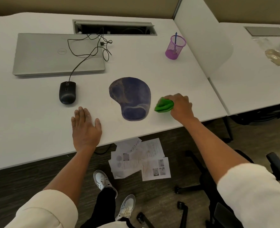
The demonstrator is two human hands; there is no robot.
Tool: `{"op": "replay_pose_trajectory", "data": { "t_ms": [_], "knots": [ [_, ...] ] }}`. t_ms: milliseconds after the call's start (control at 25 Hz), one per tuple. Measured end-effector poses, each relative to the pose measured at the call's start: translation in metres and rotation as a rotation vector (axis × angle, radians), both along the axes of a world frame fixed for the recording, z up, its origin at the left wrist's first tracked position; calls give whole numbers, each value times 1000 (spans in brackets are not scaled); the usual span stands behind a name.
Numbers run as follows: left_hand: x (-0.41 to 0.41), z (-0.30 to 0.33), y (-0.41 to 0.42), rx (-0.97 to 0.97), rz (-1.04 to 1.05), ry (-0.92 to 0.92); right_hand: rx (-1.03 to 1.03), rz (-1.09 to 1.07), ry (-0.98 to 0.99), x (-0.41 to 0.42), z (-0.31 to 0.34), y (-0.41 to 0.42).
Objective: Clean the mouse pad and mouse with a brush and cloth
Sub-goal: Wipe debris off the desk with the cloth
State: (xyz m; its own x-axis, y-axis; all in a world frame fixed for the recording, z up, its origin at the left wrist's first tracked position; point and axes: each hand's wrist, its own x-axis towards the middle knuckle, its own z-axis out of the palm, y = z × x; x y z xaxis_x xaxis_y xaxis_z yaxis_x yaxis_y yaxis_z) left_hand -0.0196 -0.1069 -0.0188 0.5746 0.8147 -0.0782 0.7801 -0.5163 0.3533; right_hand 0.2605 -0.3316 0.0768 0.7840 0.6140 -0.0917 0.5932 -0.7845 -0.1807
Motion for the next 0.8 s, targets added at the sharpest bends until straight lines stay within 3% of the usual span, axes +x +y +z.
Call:
{"op": "replay_pose_trajectory", "data": {
  "t_ms": [160, 400, 480, 640, 800],
  "knots": [
    [0, -1, 0, 8, 2, -7, -90, 163, -27, -8, -14, 21],
    [0, -3, 0, 21, -1, -16, -106, 620, -20, -40, -10, -51],
    [0, -3, 1, 22, -1, -8, -42, 536, -25, -30, -6, -60],
    [-1, -1, 0, 12, -7, 3, -19, 135, 21, -35, -12, -43],
    [1, 1, 0, 8, -6, 0, -7, 101, 93, -87, -23, -40]
  ]
}}
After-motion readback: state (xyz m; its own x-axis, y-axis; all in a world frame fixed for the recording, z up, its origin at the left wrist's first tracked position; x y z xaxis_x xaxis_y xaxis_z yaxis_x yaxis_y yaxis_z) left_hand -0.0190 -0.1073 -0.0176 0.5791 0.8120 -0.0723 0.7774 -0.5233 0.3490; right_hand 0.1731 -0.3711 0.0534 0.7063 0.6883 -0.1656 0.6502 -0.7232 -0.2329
